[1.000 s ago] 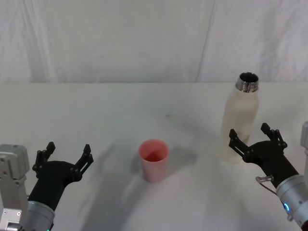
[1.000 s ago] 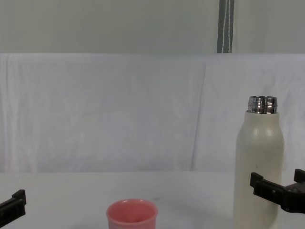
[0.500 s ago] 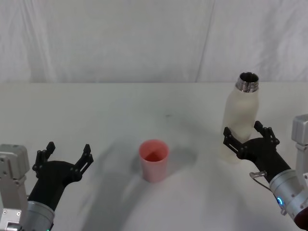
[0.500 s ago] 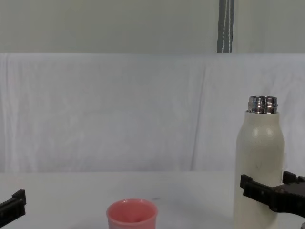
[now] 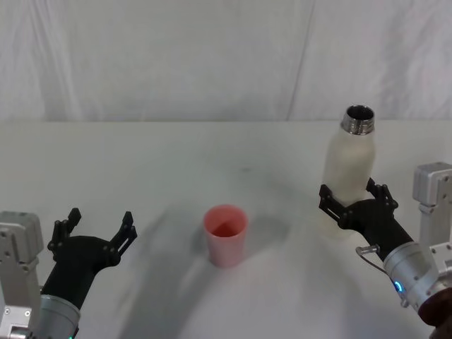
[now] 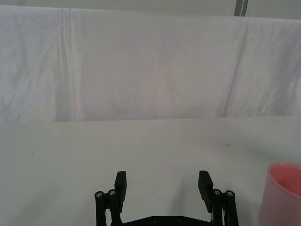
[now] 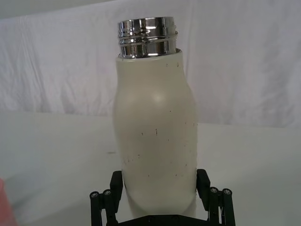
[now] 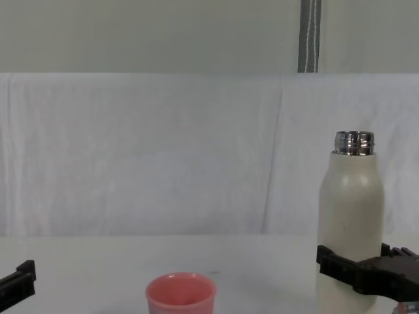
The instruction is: Grasp the thermos with one hand and pour water into the cup lid.
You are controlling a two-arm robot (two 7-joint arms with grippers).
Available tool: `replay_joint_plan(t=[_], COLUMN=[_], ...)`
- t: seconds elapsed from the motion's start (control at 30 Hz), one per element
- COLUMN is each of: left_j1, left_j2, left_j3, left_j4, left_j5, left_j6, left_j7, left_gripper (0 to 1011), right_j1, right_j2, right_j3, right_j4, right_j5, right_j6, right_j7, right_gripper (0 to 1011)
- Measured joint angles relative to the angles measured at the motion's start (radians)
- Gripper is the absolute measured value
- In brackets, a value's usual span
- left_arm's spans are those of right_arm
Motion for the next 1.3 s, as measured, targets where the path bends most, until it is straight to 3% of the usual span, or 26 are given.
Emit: replay_joint_plan(t=[0.2, 1.3], left_j1=[0.0, 0.0], left_j2=[0.0, 0.0], left_j3=[0.0, 0.0], left_j4=[0.0, 0.0], left_j5=[0.0, 0.0], left_j6=[0.0, 0.0], left_j7=[0.0, 0.0], left_gripper=[1001, 1001], right_j1=[0.023, 0.016], right_j2=[-0.005, -0.004], right_j3=[-0.01, -0.007], right_j4=[0.027, 0.018], right_j5=[-0.002, -0.002], right_j6=[-0.006, -0.005], right_j7=[0.003, 0.003], right_gripper=[1001, 951])
